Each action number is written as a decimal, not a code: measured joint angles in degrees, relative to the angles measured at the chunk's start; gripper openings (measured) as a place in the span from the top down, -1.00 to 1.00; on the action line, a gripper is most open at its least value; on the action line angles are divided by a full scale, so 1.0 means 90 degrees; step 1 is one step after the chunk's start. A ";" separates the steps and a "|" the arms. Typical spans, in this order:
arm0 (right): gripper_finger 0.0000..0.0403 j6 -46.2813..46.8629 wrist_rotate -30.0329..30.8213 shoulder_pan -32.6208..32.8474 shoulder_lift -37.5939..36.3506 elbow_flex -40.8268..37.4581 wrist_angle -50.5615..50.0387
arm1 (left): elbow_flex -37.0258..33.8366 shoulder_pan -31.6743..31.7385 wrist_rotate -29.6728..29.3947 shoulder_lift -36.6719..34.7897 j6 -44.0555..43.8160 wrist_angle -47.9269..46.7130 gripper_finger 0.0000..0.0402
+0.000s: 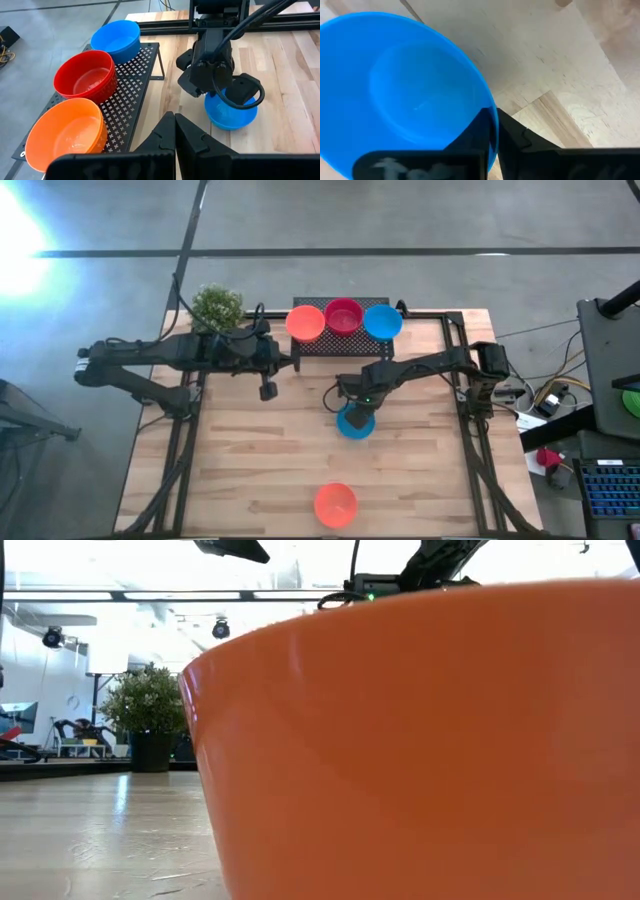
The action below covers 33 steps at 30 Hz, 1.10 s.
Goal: Pick & Place Mini bowls
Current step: Stack the blue bowl on top of the blue bowl on the shelf
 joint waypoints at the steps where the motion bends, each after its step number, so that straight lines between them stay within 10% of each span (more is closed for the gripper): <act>1: 0.93 -0.0017 -0.0002 0.0000 -0.0016 0.0004 0.0000 | 0.0000 0.0000 0.0000 0.0000 0.0000 0.0002 1.00; 15: 0.96 -0.0440 -0.0526 -0.0141 -0.1600 0.0590 -0.0480 | 0.0000 0.0000 0.0000 0.0000 0.0052 -0.0063 1.00; 33: 0.96 -0.0993 0.1358 -0.2035 -0.2653 0.3231 -0.2801 | 0.0000 -0.0002 0.0000 0.0000 0.0036 -0.0061 1.00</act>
